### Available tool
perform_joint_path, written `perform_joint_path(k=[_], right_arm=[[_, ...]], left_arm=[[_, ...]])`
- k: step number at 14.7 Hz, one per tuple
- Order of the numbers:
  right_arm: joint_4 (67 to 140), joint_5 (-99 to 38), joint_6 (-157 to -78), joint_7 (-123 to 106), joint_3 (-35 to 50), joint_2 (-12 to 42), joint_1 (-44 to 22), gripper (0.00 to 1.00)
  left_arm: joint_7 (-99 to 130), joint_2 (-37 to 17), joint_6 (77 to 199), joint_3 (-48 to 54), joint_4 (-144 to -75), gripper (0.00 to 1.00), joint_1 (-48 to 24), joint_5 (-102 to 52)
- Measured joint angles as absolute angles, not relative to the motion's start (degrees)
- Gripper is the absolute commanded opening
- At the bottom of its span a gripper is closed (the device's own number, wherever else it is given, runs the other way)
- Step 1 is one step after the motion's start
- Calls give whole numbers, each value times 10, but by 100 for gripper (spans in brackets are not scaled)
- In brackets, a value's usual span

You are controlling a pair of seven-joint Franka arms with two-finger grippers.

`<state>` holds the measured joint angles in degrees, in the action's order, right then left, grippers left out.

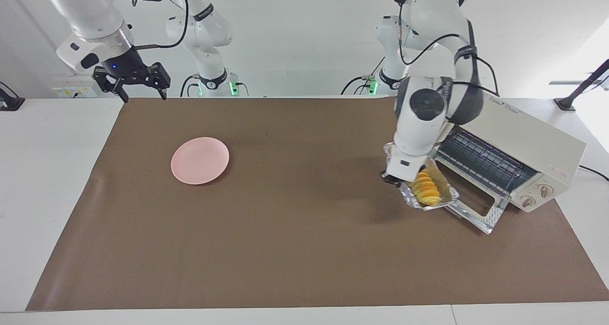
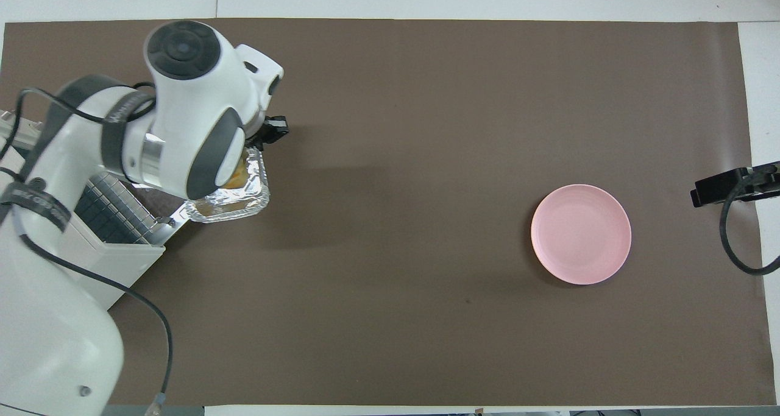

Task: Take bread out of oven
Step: 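Set the foil tray on the table center and withdraw the left gripper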

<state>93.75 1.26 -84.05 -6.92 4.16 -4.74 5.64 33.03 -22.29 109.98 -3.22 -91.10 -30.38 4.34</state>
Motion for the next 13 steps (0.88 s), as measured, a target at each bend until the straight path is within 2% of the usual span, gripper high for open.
perform_joint_path(k=[3, 6, 7, 8, 9, 10, 11, 13], right_arm=[[937, 13, -840, -69, 42, -47, 56, 100], [937, 13, -840, -69, 42, -47, 56, 100], [937, 13, -840, -69, 42, -47, 56, 100], [937, 13, -840, -69, 42, -47, 56, 100], [937, 13, -840, -69, 42, -47, 56, 100], [937, 13, -840, -69, 42, -47, 56, 100], [937, 13, -840, -69, 42, -47, 56, 100], [938, 13, -840, -69, 40, -47, 57, 100]], left_arm=[[343, -268, 1135, -33, -899, 0, -399, -3], [344, -295, 1174, -35, -887, 0, -432, -28], [344, -300, 1185, -35, -887, 6, -435, -31], [345, -302, 1188, -35, -887, 40, -436, -34], [347, -303, 1188, -35, -887, 58, -436, -36], [351, -303, 1187, -36, -886, 91, -436, -36], [355, -303, 1182, -39, -882, 100, -436, -36], [361, -303, 1146, -51, -859, 100, -434, -36]])
